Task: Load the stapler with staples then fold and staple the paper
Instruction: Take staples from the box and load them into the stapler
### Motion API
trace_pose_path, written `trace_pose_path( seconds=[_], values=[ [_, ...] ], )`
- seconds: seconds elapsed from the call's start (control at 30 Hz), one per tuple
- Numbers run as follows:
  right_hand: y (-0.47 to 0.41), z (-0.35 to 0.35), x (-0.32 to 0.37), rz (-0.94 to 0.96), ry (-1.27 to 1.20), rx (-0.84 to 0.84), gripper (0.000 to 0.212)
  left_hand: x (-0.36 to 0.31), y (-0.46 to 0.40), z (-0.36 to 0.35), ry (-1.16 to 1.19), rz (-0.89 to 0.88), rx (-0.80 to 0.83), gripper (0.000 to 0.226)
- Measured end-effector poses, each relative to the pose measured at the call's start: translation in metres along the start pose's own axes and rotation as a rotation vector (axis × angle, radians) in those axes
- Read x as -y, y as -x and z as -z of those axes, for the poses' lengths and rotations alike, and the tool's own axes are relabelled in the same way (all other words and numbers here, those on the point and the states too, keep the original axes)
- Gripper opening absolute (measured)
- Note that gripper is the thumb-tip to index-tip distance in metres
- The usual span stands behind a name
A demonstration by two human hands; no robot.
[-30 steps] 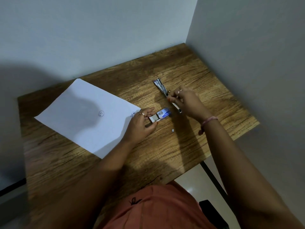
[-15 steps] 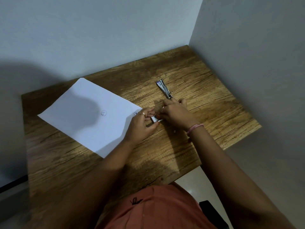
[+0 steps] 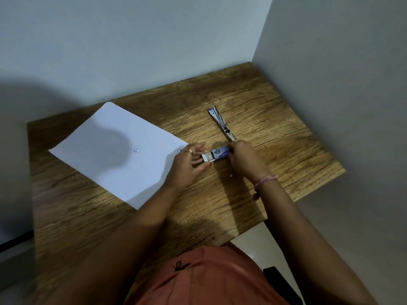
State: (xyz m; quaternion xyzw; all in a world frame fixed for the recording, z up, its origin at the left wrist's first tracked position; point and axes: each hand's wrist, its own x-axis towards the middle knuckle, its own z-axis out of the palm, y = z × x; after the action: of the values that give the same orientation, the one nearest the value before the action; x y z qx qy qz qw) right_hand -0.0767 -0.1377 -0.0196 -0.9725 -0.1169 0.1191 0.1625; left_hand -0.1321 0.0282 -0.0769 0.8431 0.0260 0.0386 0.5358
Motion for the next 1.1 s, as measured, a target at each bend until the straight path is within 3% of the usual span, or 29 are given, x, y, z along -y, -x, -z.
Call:
trace_pose_path(
  seconds=[0.67,0.8,0.97,1.1],
  values=[
    [0.009,-0.011,0.017,0.120,-0.081,0.168,0.052,-0.006,0.001,0.004,-0.053,-0.046,-0.017,0.058],
    [0.006,0.005,-0.004,0.122,-0.234,0.212,0.059,-0.006,0.003,0.002,-0.055,-0.069,-0.032,0.050],
    [0.028,0.000,-0.035,0.216,-0.362,0.060,0.037,-0.005,0.004,0.000,-0.145,-0.104,-0.066,0.045],
    [0.043,-0.012,-0.057,0.310,-0.405,0.063,0.031,-0.005,0.005,-0.004,-0.205,-0.115,-0.082,0.043]
  ],
)
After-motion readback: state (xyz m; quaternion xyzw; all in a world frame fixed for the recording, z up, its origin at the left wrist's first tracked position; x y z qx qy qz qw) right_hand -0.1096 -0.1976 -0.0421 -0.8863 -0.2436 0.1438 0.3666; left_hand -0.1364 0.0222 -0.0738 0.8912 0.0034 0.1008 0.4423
